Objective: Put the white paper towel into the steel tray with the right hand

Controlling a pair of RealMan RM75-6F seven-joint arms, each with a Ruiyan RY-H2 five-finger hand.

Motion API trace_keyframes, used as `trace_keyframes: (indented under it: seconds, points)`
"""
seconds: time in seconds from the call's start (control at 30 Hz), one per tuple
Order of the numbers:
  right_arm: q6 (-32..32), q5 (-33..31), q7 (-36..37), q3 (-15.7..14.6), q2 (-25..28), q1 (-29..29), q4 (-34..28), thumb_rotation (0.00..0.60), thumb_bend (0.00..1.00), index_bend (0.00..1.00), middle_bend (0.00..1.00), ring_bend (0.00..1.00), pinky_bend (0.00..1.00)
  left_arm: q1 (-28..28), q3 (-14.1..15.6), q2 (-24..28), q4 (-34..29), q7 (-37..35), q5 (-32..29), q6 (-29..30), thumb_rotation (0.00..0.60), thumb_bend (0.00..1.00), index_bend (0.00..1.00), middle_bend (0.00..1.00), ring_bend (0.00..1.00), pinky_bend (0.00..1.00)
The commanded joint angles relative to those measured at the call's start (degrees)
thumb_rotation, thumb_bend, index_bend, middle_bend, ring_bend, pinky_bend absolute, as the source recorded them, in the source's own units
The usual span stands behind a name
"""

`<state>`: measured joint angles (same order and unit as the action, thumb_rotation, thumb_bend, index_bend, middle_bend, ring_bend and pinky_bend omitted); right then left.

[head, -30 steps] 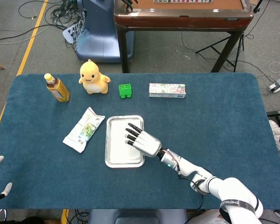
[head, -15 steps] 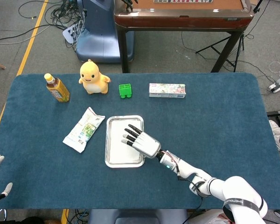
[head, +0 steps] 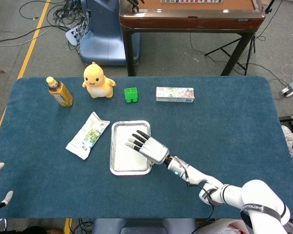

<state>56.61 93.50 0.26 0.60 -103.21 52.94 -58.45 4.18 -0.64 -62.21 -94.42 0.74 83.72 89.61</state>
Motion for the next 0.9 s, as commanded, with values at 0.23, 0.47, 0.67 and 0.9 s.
trace_keyframes:
  seconds: [0.23, 0.47, 0.67, 0.9]
  points:
    - [-0.7, -1.1, -2.7, 0.9, 2.1, -0.5, -2.4, 0.600, 0.00, 0.03, 0.08, 0.00, 0.00, 0.0, 0.0, 0.0, -0.1, 0.1, -0.1, -0.1, 0.600, 0.25, 0.13, 0.12, 0.15, 0.06]
    - [1.8, -1.1, -2.5, 1.9, 3.2, -1.4, -5.2, 0.600, 0.00, 0.03, 0.08, 0.00, 0.00, 0.0, 0.0, -0.1, -0.1, 0.1, 0.1, 0.1, 0.600, 0.25, 0.13, 0.12, 0.15, 0.06]
    - [7.0, -0.8, -5.4, 3.4, 5.9, -3.5, -9.5, 0.600, 0.00, 0.03, 0.10, 0.00, 0.00, 0.0, -0.1, 0.1, -0.3, -0.1, 0.3, 0.5, 0.600, 0.25, 0.13, 0.12, 0.15, 0.06]
    - [12.9, -4.6, -13.9, 4.1, 14.6, -10.4, -19.0, 0.600, 0.07, 0.15, 0.19, 0.09, 0.13, 0.1, -0.5, 0.5, 0.1, -0.7, 0.3, 1.0, 0.600, 0.25, 0.13, 0.12, 0.15, 0.06]
